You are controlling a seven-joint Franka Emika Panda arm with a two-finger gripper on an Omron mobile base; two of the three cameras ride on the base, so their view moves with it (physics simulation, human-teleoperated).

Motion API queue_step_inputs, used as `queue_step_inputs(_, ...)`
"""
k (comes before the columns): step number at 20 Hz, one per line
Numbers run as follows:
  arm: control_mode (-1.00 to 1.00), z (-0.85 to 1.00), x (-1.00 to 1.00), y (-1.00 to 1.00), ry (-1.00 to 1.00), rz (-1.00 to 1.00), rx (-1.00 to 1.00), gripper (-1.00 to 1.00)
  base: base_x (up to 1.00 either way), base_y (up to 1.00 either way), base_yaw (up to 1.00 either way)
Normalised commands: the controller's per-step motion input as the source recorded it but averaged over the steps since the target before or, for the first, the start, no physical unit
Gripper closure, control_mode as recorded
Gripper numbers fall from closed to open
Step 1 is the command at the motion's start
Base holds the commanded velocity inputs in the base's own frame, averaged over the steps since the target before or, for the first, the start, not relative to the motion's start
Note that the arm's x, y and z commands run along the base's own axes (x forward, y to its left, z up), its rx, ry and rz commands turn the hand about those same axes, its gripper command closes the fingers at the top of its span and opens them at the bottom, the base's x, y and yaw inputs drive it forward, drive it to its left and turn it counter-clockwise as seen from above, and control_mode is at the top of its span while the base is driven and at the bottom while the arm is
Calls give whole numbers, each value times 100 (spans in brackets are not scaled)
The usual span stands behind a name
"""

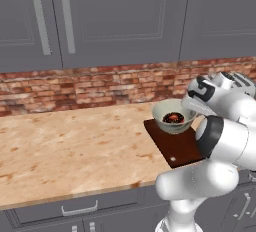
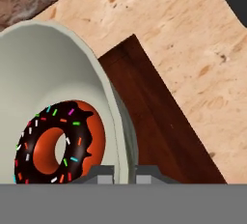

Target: Place the bowl with donut and the cupcake onto the tray.

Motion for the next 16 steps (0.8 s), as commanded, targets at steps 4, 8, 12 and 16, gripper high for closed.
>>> queue_step_inputs(4,-100,-32,0,0,0,0,0,100,0,0,0)
queue_step_inputs(8,-100,-29,0,0,0,0,0,100,0,0,0)
queue_step_inputs(12,-100,-24,0,0,-3,0,0,100,0,0,0)
queue_step_inputs(16,-100,-17,0,0,-5,0,0,100,0,0,0)
